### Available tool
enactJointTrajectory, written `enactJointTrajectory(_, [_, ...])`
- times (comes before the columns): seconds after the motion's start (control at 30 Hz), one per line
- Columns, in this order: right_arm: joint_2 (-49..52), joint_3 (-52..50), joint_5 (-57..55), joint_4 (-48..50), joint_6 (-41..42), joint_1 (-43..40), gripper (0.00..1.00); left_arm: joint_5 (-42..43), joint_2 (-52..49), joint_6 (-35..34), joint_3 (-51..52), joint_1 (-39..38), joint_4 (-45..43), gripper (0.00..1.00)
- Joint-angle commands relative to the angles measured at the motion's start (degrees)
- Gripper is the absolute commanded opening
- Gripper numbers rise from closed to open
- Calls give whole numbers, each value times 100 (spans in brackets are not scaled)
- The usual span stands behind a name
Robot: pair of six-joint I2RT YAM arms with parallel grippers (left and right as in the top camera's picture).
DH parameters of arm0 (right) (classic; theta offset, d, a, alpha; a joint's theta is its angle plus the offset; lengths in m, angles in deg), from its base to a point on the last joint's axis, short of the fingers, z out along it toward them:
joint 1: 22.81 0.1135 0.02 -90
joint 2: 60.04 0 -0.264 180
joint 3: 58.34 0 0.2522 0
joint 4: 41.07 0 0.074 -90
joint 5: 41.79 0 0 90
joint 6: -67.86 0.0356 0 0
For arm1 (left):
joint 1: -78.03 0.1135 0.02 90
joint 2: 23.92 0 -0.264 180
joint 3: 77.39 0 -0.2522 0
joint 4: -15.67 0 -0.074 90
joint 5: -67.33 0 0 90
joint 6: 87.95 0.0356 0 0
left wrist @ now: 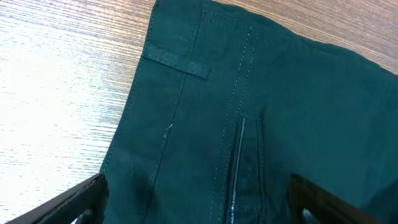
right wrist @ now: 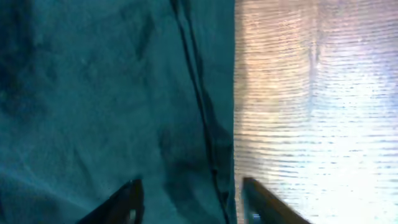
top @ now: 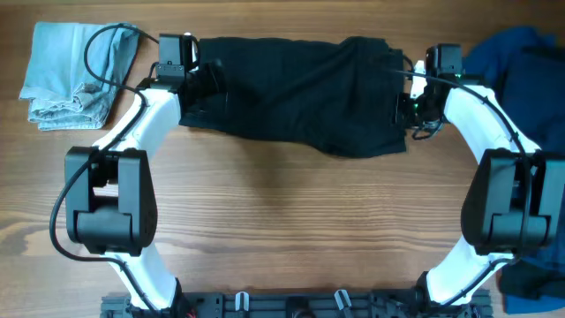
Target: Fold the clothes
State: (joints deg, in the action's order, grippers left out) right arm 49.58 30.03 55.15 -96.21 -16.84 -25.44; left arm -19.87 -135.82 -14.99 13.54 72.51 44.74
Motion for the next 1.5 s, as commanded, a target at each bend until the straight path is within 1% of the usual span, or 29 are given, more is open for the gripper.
enactJointTrajectory(0.0, [55, -396, -138, 157, 267, -7, 34, -79, 175, 11, -81, 11, -4, 92])
enactJointTrajectory(0.03, [55, -474, -140, 197, 275, -7, 29, -81, 175, 11, -81, 13, -7, 92])
enactJointTrajectory(0.07, [55, -516, -140, 197, 280, -7, 27, -81, 175, 11, -81, 15, -9, 93])
enactJointTrajectory(0.17, [55, -658, -140, 245, 280, -9, 27, -81, 175, 11, -81, 15, -44, 93])
enactJointTrajectory(0.2, [55, -678, -142, 278, 275, -7, 21, -81, 175, 9, -81, 15, -50, 93])
enactJointTrajectory(0.23, [52, -675, -144, 282, 245, -9, 4, -81, 175, 11, -81, 15, -63, 93])
enactJointTrajectory(0.33, [-33, -673, -142, 146, 249, -9, 4, -81, 175, 11, -81, 15, -68, 93])
enactJointTrajectory(0.4, [-214, -673, -192, -234, 264, -9, 4, -81, 175, 11, -81, 15, -66, 93])
enactJointTrajectory(0.5, [-400, -675, -852, -737, 592, -9, 4, -83, 175, 11, -81, 15, -66, 93])
enactJointTrajectory(0.57, [-398, -699, -953, -914, 678, -9, 4, -83, 175, 11, -81, 15, -66, 92])
enactJointTrajectory(0.67, [-398, -780, -949, -817, 675, -7, 4, -79, 175, 9, -81, 15, -94, 91])
enactJointTrajectory(0.7, [-402, -776, -942, -763, 673, -9, 4, -76, 175, 7, -81, 15, -127, 89])
enactJointTrajectory(0.73, [-452, -723, -881, -664, 610, -13, 4, -74, 177, -13, -85, 11, -221, 82])
enactJointTrajectory(0.8, [-717, -326, -105, -656, 94, -13, 4, 37, 352, -13, -103, -17, -479, 60])
enactJointTrajectory(0.83, [-839, -195, 240, -680, 22, -13, 4, 42, 442, -42, -129, -33, -479, 42])
enactJointTrajectory(0.87, [-966, -57, 678, -691, -92, -13, 5, 55, 546, -157, -138, -52, -479, 31])
enactJointTrajectory(0.9, [-1099, 79, 1202, -684, -173, -11, 5, 55, 695, -304, -138, -76, -452, 16])
enactJointTrajectory(0.93, [-1180, 151, 1530, -658, -175, 9, 6, 55, 782, -319, -138, -76, -407, 4])
enactJointTrajectory(0.97, [-1250, 179, 1790, -592, -168, 61, 4, 52, 824, -321, -138, -74, -341, 4])
enactJointTrajectory(1.1, [-1143, 177, 1943, -192, -17, 562, 4, 35, 776, -564, -138, 98, 328, 4])
enactJointTrajectory(1.13, [-1058, 177, 1919, 37, 63, 750, 4, 33, 758, -684, -138, 214, 603, 12])
enactJointTrajectory(1.2, [-839, 177, 1578, 566, 435, 1088, 4, 101, 748, -750, -138, 420, 953, 22])
enactJointTrajectory(1.23, [-739, 177, 1493, 789, 525, 1209, 4, 129, 748, -748, -138, 476, 1040, 33])
enactJointTrajectory(1.27, [-621, 177, 1473, 1012, 542, 1327, 4, 144, 737, -745, -138, 579, 1202, 45])
enactJointTrajectory(1.33, [-372, 177, 1471, 1427, 540, 1567, 4, 168, 673, -745, -136, 737, 1386, 63])
enactJointTrajectory(1.37, [-214, 177, 1445, 1652, 540, 1707, 4, 332, 601, -741, -136, 831, 1453, 75])
enactJointTrajectory(1.4, [-96, 177, 1381, 1812, 542, 1799, 5, 599, 518, -739, -136, 905, 1473, 80])
enactJointTrajectory(1.43, [61, 177, 1261, 1985, 564, 1895, 5, 850, 452, -739, -136, 951, 1478, 84])
enactJointTrajectory(1.47, [184, 177, 1110, 2116, 660, 1969, 5, 1123, 350, -741, -136, 992, 1480, 84])
